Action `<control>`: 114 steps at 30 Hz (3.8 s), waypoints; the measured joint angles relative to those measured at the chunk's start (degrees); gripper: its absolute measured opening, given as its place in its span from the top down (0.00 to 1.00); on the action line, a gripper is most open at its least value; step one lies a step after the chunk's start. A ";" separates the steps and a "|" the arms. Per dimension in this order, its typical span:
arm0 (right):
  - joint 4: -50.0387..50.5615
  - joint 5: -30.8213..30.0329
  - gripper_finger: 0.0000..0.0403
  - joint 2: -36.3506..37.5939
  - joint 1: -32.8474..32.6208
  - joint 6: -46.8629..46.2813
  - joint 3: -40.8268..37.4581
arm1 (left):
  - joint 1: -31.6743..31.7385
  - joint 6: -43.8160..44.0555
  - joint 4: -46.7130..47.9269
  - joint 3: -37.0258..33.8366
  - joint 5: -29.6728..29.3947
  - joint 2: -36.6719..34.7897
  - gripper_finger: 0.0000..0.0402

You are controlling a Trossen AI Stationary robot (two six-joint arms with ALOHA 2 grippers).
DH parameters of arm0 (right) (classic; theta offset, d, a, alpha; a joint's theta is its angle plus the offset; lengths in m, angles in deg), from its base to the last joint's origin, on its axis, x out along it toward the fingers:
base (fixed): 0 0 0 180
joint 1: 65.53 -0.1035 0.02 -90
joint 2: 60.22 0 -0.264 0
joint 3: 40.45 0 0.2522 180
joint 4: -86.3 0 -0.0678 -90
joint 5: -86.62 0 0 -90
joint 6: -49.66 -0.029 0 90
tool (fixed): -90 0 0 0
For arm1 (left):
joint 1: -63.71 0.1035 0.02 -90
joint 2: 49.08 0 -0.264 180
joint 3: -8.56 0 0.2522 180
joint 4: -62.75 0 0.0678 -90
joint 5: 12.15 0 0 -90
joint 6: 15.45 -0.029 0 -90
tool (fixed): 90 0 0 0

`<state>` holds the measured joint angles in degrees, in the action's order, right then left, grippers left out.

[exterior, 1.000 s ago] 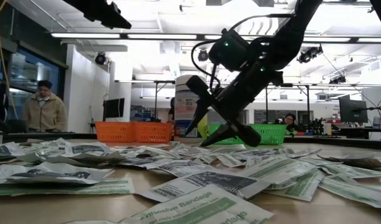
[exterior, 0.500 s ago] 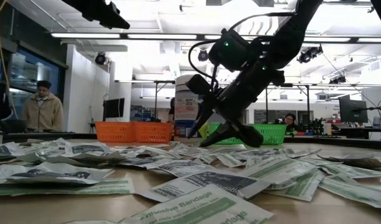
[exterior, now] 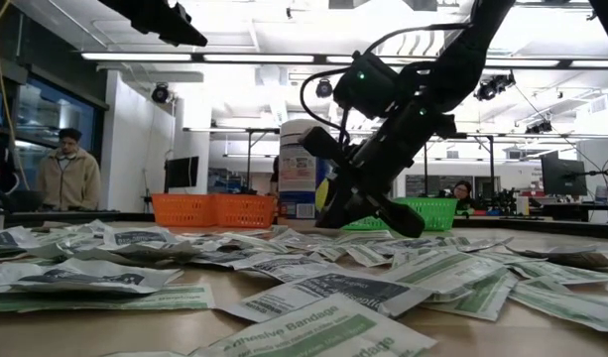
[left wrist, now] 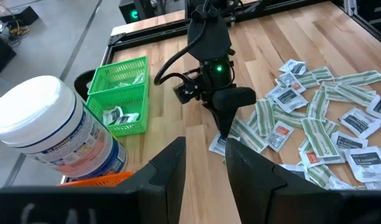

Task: Pick & Place First Aid Supplies
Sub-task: Put the blue alcohol pad into the right orange bin

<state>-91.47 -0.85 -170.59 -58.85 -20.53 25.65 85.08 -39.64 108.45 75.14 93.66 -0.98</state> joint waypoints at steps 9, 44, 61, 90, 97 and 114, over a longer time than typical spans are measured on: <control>0.13 -0.59 1.00 2.98 0.19 4.24 -0.02 | 0.00 0.00 -0.16 0.00 -0.11 0.02 0.73; 6.52 -4.87 1.00 34.82 3.95 59.07 0.11 | 0.00 29.49 -38.21 0.02 11.73 25.85 0.53; 7.30 -1.53 1.00 34.84 4.39 64.70 0.11 | -0.02 38.49 -49.45 0.02 9.49 32.72 0.53; 0.40 4.57 1.00 33.42 6.53 66.22 0.11 | -0.04 39.72 -50.44 0.02 9.60 32.72 0.53; -0.84 3.64 1.00 33.40 7.17 65.82 0.11 | -0.15 39.61 -51.53 0.02 10.64 32.70 0.53; -2.86 4.53 1.00 32.04 7.21 64.02 0.11 | -0.46 38.02 -52.68 0.02 10.60 32.70 0.86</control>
<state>-94.33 3.67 -138.54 -51.64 43.48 25.76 84.62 -1.62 55.78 75.16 104.26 31.71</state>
